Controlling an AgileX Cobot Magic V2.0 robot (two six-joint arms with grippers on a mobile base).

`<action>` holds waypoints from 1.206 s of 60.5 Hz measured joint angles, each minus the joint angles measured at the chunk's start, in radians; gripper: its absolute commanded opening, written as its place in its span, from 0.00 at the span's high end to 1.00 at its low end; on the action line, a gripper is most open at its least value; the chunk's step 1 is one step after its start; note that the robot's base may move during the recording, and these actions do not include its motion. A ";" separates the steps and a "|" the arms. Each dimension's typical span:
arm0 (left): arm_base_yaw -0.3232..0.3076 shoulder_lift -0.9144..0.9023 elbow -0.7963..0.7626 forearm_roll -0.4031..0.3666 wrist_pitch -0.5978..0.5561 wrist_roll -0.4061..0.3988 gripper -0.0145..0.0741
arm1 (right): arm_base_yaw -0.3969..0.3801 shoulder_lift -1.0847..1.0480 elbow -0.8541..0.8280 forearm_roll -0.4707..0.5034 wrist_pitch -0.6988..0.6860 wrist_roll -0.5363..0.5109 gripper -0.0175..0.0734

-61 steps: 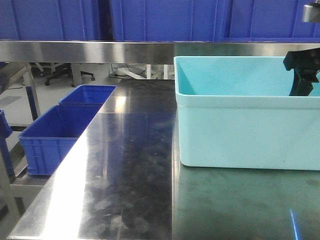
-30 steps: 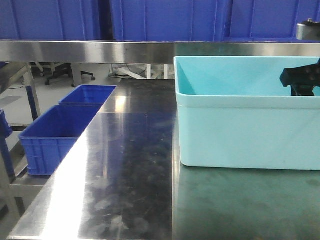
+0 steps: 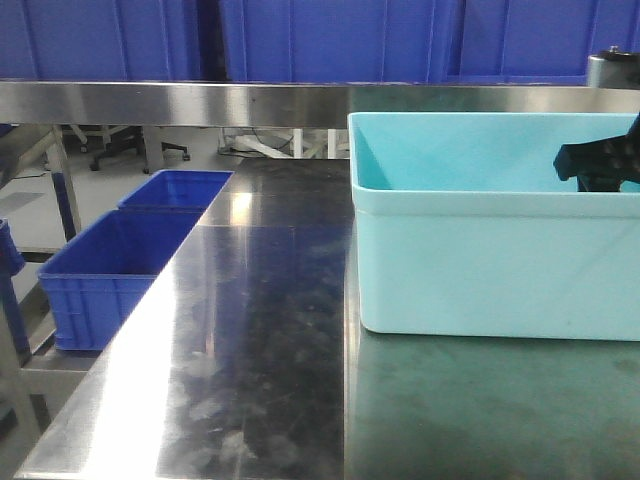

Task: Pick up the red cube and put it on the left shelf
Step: 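Close the right gripper on the red cube and lift it, then raise the held red cube out of the bin with the right gripper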

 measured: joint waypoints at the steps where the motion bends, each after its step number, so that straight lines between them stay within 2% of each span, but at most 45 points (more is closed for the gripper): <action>1: 0.000 0.000 0.000 0.000 0.000 0.000 0.72 | 0.000 0.000 0.000 0.000 -0.003 0.000 0.40; 9: 0.000 0.000 0.000 0.000 0.000 0.000 0.72 | 0.000 0.000 -0.002 -0.002 -0.008 0.000 0.63; 15: 0.000 0.000 0.000 0.000 0.000 0.000 0.72 | 0.001 0.000 -0.002 -0.002 -0.009 0.000 0.76; 31: 0.000 0.000 0.000 0.000 0.000 0.000 0.72 | 0.024 -0.091 -0.034 -0.004 -0.005 0.000 0.74; 73: 0.000 0.000 0.000 0.000 0.000 0.000 0.72 | 0.045 -0.751 -0.047 0.000 -0.011 0.000 0.74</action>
